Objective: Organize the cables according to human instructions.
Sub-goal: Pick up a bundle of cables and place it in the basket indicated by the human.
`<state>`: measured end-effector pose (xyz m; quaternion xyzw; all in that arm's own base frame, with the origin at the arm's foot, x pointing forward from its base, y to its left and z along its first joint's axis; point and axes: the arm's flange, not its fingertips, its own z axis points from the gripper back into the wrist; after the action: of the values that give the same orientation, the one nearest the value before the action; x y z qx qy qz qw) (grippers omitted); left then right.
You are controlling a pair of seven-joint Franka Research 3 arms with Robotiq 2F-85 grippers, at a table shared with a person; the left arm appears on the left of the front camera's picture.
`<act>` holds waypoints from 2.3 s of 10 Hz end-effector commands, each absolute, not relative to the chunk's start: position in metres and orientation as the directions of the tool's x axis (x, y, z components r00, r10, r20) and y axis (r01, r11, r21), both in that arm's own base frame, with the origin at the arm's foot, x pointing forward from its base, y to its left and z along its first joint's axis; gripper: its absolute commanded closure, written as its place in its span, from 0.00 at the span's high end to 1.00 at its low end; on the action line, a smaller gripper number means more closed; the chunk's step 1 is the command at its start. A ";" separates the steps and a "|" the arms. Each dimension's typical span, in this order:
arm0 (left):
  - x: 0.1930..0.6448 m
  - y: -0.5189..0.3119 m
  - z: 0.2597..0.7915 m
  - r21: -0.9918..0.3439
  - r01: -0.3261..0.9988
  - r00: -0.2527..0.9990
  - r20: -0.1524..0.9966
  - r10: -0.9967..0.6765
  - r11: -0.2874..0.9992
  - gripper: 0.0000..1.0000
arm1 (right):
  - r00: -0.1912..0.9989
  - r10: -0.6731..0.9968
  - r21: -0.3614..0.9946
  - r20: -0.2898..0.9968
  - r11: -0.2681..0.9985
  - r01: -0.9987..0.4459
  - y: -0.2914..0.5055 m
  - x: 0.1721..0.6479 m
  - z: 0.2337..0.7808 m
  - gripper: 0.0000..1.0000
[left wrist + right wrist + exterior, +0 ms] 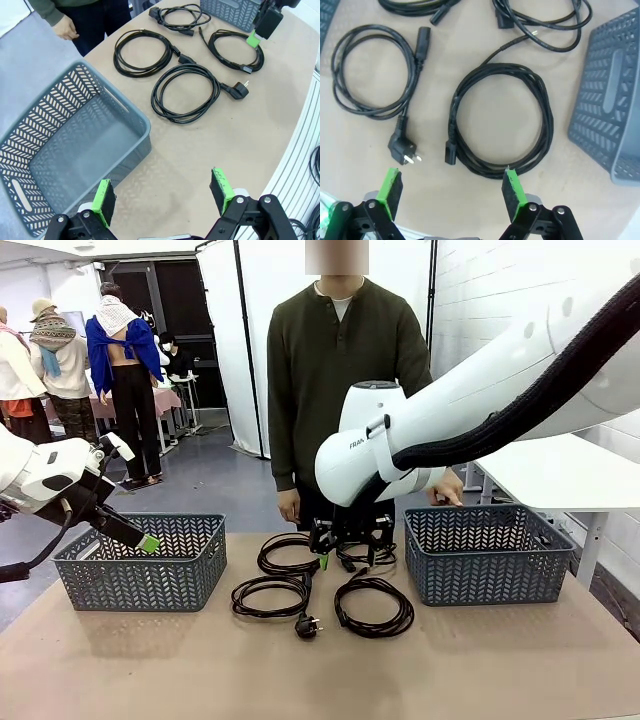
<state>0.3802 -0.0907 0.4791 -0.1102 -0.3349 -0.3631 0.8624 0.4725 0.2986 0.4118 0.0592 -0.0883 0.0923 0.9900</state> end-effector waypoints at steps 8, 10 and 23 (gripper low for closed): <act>0.381 -0.090 0.478 0.038 0.694 0.523 0.660 -0.539 0.719 1.00 | 0.971 0.151 0.095 0.183 0.981 -0.171 0.300 0.478 0.395 1.00; 0.381 -0.090 0.478 0.038 0.694 0.523 0.660 -0.539 0.719 1.00 | 0.971 0.151 0.095 0.183 0.981 -0.171 0.300 0.478 0.395 1.00; 0.381 -0.090 0.478 0.038 0.694 0.523 0.660 -0.539 0.719 1.00 | 0.987 0.001 0.057 0.159 0.998 -0.010 0.331 0.491 0.346 1.00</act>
<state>0.3803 -0.0907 0.4791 -0.1102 -0.3349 -0.3631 0.8625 0.4800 0.3191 0.3506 0.0444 -0.0657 0.0229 0.9966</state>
